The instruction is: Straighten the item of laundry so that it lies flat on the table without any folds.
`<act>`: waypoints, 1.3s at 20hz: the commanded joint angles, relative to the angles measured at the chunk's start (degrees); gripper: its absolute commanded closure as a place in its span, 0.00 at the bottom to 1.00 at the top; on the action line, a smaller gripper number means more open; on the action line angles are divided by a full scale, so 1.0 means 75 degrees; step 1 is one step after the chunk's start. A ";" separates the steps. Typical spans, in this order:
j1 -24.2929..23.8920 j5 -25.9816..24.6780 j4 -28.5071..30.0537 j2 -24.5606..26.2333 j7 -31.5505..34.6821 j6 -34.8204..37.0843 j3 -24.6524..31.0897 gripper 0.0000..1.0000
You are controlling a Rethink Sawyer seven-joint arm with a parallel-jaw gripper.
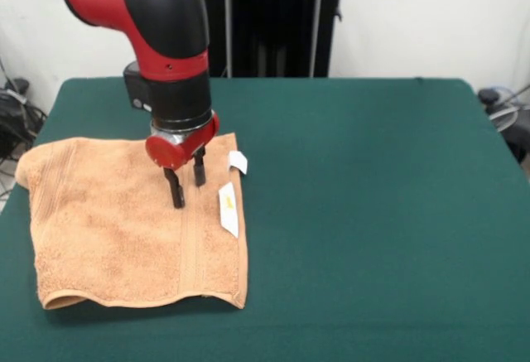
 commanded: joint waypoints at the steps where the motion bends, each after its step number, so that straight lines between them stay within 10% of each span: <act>1: 0.0501 0.0242 0.1188 0.1612 0.3141 -0.0107 0.0277 0.00; 26: 0.0533 0.1564 0.2349 0.1850 0.3479 -0.0487 0.0446 0.00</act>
